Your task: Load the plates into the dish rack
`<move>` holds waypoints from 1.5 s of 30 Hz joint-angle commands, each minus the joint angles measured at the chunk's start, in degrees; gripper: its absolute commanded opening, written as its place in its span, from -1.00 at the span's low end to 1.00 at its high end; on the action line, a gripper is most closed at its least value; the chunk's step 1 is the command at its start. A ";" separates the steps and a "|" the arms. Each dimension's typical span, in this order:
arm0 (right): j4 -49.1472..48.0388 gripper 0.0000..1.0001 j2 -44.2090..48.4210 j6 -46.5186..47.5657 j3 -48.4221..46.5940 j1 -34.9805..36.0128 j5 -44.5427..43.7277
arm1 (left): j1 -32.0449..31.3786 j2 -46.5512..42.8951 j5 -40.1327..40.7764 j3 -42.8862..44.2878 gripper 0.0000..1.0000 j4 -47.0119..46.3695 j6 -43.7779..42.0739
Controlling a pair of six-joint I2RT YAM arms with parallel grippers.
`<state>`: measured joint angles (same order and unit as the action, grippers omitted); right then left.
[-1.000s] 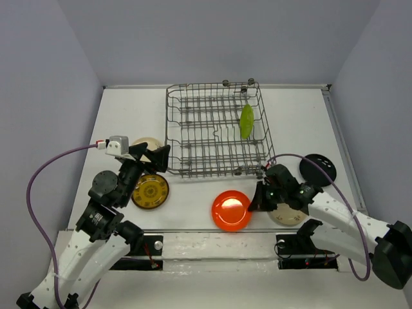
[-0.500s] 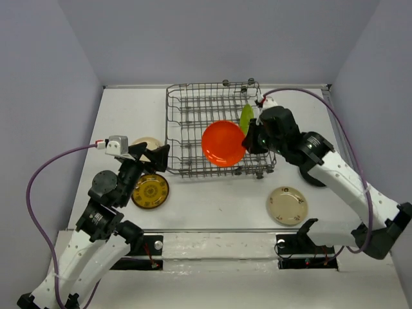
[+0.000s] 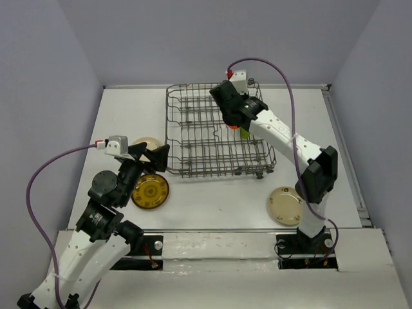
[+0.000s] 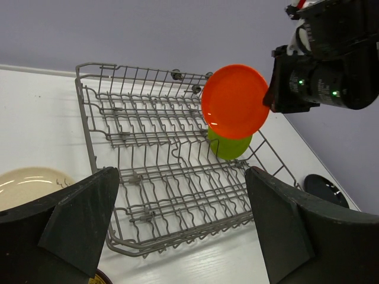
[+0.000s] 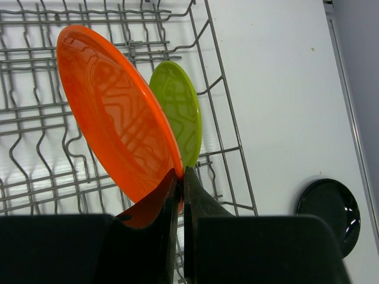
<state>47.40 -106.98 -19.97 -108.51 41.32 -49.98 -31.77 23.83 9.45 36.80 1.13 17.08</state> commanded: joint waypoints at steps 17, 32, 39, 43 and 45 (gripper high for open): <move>5.78 -0.86 -11.58 -3.24 -7.42 -1.85 -5.75 | -1.28 -0.54 -0.66 2.14 0.98 -2.88 0.06; 7.18 -0.86 -12.29 -0.96 -9.97 -2.38 -10.93 | -1.28 -0.72 -0.66 2.14 0.98 -2.88 0.15; 7.27 -0.86 -14.48 -0.34 -10.58 -2.91 -10.32 | -1.28 -0.81 -0.66 2.14 0.98 -2.88 0.23; 7.36 -0.86 -15.98 -0.16 -10.85 -3.44 -9.88 | -1.28 -0.81 -0.66 2.14 0.98 -2.88 0.15; 7.27 -0.86 -16.68 -0.07 -10.85 -3.44 -9.70 | -1.28 -0.81 -0.66 2.14 0.98 -2.88 0.15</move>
<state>54.94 -122.32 -20.23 -116.95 38.59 -57.65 -32.91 23.49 9.04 36.80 1.13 17.10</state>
